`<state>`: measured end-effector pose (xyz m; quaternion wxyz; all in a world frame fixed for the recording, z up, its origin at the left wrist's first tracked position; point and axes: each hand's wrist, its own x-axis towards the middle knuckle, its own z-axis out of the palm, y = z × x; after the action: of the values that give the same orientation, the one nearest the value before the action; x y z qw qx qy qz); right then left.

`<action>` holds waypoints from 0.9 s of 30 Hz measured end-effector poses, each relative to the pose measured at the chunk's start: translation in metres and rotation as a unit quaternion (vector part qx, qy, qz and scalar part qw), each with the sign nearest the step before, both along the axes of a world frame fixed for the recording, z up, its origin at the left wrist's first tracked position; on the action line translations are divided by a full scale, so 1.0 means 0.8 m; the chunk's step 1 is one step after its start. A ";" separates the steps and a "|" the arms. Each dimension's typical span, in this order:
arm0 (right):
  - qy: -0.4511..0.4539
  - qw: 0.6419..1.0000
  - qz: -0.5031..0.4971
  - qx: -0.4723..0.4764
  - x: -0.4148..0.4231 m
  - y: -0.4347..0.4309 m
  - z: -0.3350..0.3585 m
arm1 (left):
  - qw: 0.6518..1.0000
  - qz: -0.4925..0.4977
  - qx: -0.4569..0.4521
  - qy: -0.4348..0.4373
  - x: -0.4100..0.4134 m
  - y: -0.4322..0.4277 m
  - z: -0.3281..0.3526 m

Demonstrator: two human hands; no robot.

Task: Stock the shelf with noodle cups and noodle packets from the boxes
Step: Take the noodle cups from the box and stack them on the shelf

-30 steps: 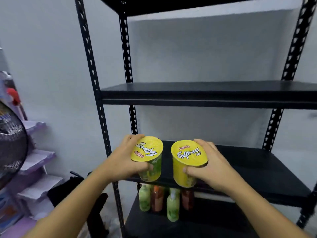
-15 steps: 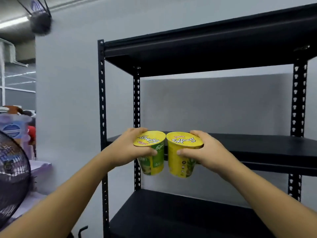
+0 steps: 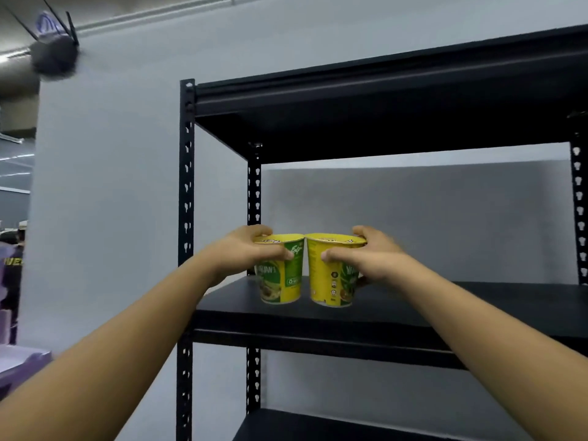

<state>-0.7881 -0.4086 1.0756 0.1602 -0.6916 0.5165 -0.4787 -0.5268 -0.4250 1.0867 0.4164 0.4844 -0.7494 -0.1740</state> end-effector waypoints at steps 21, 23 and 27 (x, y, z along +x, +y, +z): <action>-0.016 0.998 -0.001 0.066 0.020 -0.099 -0.019 | 0.998 -0.016 0.038 0.049 0.025 -0.113 -0.020; -0.014 0.997 -0.009 0.070 0.021 -0.113 -0.016 | 0.997 -0.008 0.049 0.056 0.022 -0.128 -0.017; -0.001 0.996 -0.043 0.076 0.025 -0.145 -0.008 | 0.997 0.023 0.058 0.049 0.017 -0.162 -0.010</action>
<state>-0.7682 -0.5249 1.0695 0.1923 -0.6540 0.5803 -0.4456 -0.5129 -0.5545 1.0788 0.4276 0.5157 -0.7056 -0.2308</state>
